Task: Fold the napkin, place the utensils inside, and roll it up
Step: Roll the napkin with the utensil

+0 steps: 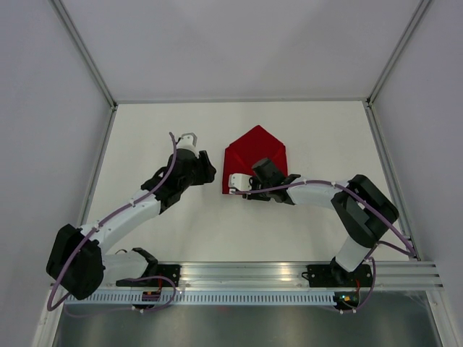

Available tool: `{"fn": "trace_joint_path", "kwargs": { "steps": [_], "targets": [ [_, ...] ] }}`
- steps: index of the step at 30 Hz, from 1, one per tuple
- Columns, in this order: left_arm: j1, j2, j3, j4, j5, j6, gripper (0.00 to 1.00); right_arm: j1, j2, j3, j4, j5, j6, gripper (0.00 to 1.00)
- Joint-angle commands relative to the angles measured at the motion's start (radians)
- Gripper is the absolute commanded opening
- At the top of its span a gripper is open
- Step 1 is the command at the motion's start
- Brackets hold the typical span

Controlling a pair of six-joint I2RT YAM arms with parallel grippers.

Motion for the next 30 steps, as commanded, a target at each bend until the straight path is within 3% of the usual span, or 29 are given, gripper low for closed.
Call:
{"fn": "trace_joint_path", "kwargs": {
  "steps": [1,5,12,15,23,30],
  "targets": [
    [-0.003,0.015,-0.025,0.073,0.023,0.041,0.6,-0.01,0.052,-0.018,-0.05,-0.029,-0.003,0.42],
    [-0.004,0.025,-0.05,0.143,0.042,0.041,0.61,-0.017,0.07,-0.017,-0.047,-0.033,0.002,0.37],
    [-0.006,-0.014,-0.106,0.246,0.05,0.049,0.61,-0.039,0.095,-0.003,-0.079,-0.058,0.009,0.16],
    [-0.006,-0.036,-0.129,0.289,0.048,0.057,0.61,-0.059,0.109,0.035,-0.126,-0.091,0.011,0.12],
    [-0.037,-0.119,-0.244,0.441,-0.009,0.13,0.61,-0.128,0.141,0.127,-0.321,-0.26,-0.006,0.06],
    [-0.136,-0.183,-0.343,0.597,-0.084,0.268,0.59,-0.189,0.213,0.245,-0.534,-0.413,-0.063,0.05]
  ]
}}
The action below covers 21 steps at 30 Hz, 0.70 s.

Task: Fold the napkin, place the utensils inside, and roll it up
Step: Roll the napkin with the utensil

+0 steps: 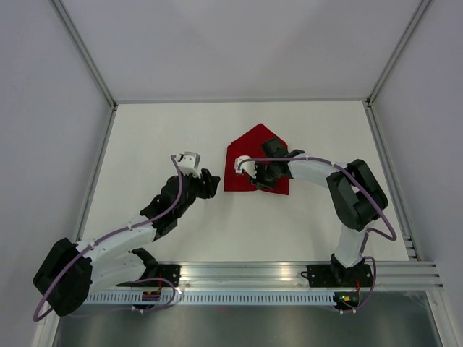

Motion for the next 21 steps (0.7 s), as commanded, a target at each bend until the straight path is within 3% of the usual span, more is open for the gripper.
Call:
{"fn": "trace_joint_path", "kwargs": {
  "steps": [1,6,9,15,21],
  "targets": [
    [-0.05,-0.025,-0.019,0.139,-0.065,0.135,0.56,-0.026,0.094,0.017,-0.291,-0.129,-0.043,0.05],
    [-0.15,0.005,-0.03,0.191,-0.129,0.272,0.5,-0.058,0.144,0.072,-0.397,-0.183,-0.089,0.04],
    [-0.201,0.018,-0.078,0.32,-0.113,0.378,0.52,-0.07,0.173,0.098,-0.443,-0.203,-0.111,0.04],
    [-0.276,0.06,-0.107,0.409,-0.057,0.576,0.54,-0.092,0.234,0.149,-0.515,-0.229,-0.141,0.04],
    [-0.336,0.162,-0.073,0.391,-0.053,0.705,0.58,-0.109,0.289,0.193,-0.577,-0.252,-0.166,0.04]
  ]
}}
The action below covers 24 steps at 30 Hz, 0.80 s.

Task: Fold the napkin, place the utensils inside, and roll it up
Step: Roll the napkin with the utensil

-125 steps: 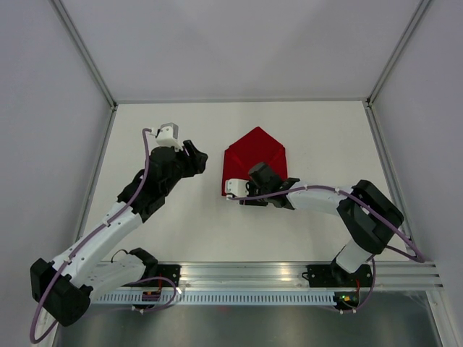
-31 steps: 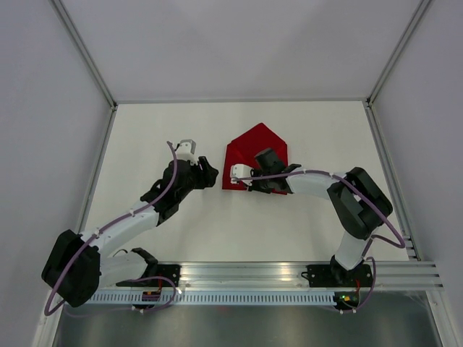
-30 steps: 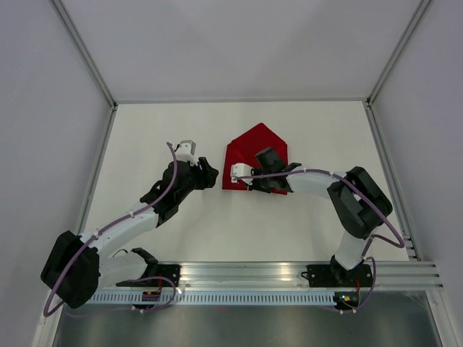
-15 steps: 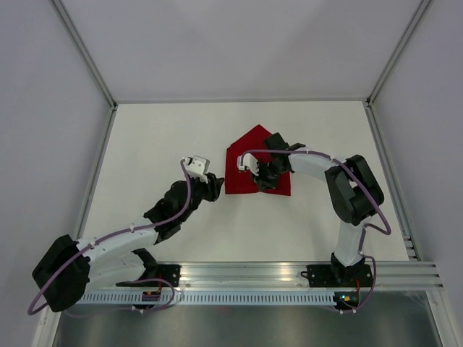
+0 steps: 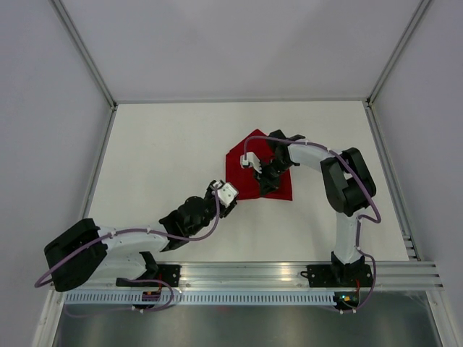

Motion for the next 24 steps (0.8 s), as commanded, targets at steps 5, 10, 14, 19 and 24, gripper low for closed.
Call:
{"fn": "trace_joint_path", "kwargs": {
  "steps": [5,10,14,19,24],
  "targets": [
    [-0.05,0.178,0.096,0.043,0.063,0.21,0.59,-0.004,0.131,-0.029,-0.178,0.041,-0.066,0.03],
    [-0.084,0.295,0.191,0.008,0.103,0.285,0.6,-0.007,0.148,-0.02,-0.189,0.049,-0.067,0.03],
    [-0.115,0.376,0.253,-0.027,0.134,0.322,0.61,-0.014,0.154,-0.015,-0.194,0.053,-0.066,0.03],
    [-0.138,0.445,0.308,-0.087,0.188,0.336,0.63,-0.018,0.167,-0.006,-0.201,0.058,-0.064,0.03],
    [-0.144,0.473,0.329,-0.141,0.221,0.345,0.64,-0.027,0.173,-0.001,-0.205,0.067,-0.063,0.03]
  ]
}}
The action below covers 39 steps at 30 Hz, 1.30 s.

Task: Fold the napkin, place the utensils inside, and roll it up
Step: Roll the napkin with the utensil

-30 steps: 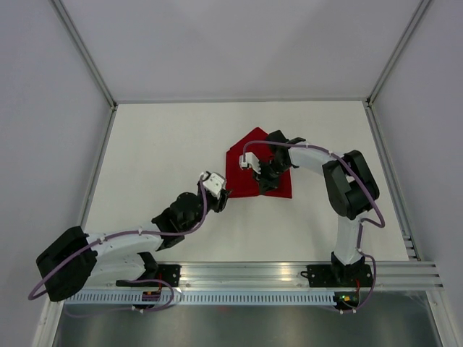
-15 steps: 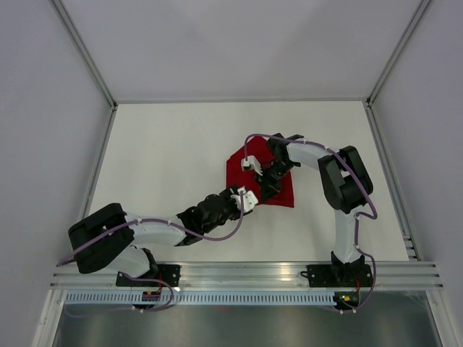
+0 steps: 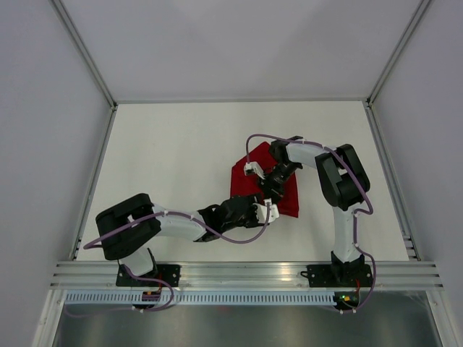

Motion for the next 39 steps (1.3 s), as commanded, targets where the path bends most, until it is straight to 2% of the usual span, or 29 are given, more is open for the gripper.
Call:
{"fn": "trace_joint_path", "kwargs": {
  "steps": [1,14,20,25,32,39],
  "targets": [
    [-0.007,0.023,0.036,-0.034,0.058,0.058,0.64,-0.006,0.084,-0.033,0.077,0.189,-0.065,0.03],
    [-0.01,0.095,0.081,-0.107,0.086,0.152,0.66,-0.008,0.101,-0.021,0.085,0.195,-0.055,0.02],
    [-0.038,0.086,0.032,0.009,0.017,0.242,0.67,-0.009,0.098,-0.027,0.089,0.2,-0.053,0.02],
    [-0.075,0.076,0.019,0.035,-0.028,0.295,0.7,-0.011,0.099,-0.028,0.089,0.203,-0.053,0.02],
    [-0.061,0.122,0.042,0.006,-0.028,0.313,0.71,-0.009,0.098,-0.031,0.088,0.203,-0.05,0.02],
    [-0.018,0.132,0.088,-0.13,0.038,0.256,0.68,-0.011,0.101,-0.036,0.097,0.2,-0.047,0.02]
  ]
}}
